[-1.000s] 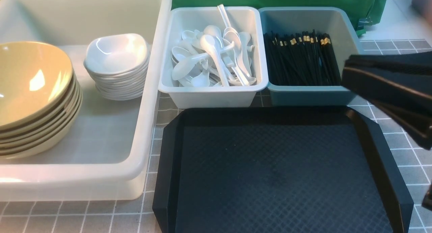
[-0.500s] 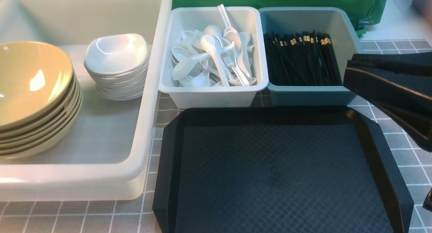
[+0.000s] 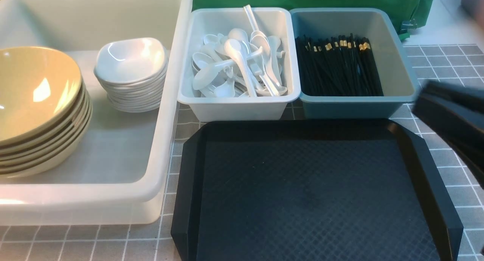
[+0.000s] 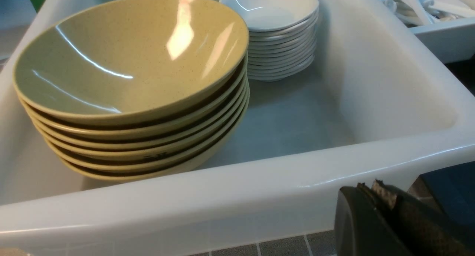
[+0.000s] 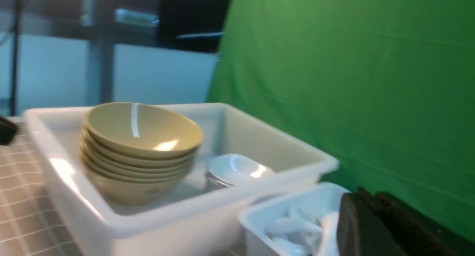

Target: On grey table put chopsticks spoon bowls plates into blue grey white boxes.

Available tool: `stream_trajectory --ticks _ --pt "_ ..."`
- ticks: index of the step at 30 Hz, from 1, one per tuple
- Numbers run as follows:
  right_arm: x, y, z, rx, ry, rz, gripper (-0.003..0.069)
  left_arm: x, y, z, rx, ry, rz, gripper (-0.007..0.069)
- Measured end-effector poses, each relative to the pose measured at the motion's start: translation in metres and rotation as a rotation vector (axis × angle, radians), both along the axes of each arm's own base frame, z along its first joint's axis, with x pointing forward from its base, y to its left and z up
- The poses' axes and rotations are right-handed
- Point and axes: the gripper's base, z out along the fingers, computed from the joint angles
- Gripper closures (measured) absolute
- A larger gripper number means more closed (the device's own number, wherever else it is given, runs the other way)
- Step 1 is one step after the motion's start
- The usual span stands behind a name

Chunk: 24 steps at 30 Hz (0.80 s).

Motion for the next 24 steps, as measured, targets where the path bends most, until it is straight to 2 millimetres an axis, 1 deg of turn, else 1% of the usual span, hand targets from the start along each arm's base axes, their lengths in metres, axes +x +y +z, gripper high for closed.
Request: stream_trajectory --ticks 2,4,8,10,14,15,16,17,20,24 --pt "-0.002 -0.009 -0.009 0.036 0.014 -0.038 0.0603 0.000 0.000 0.000 -0.003 0.000 0.000 0.0636" --pt "-0.003 -0.025 -0.034 0.094 0.082 -0.145 0.0613 0.000 0.000 0.000 -0.005 0.000 0.001 0.0636" --pt "-0.008 -0.048 -0.064 0.143 0.132 -0.325 0.0615 0.000 0.000 0.000 -0.005 0.000 0.001 0.0636" --pt "-0.014 -0.064 -0.087 0.125 0.163 -0.493 0.0615 0.000 0.000 0.000 -0.005 0.000 0.001 0.0636" --pt "-0.026 -0.078 -0.115 0.037 0.226 -0.661 0.0615 0.000 0.000 0.000 -0.005 0.000 0.001 0.0636" --pt "-0.026 -0.079 -0.118 0.031 0.232 -0.675 0.0615 0.000 0.000 0.000 -0.005 0.000 0.001 0.0636" --pt "-0.031 -0.083 -0.131 0.012 0.281 -0.734 0.0615 0.000 0.000 0.000 -0.005 0.000 0.001 0.0636" --pt "-0.033 -0.084 -0.138 0.007 0.300 -0.755 0.0615 0.000 0.000 0.000 -0.005 0.000 0.001 0.0636" --pt "-0.035 -0.086 -0.150 0.018 0.341 -0.790 0.0615 0.000 0.000 0.000 -0.005 0.000 0.001 0.0636" --pt "-0.036 -0.087 -0.153 0.059 0.381 -0.809 0.0614 0.000 0.000 0.000 -0.006 -0.001 0.001 0.0636"
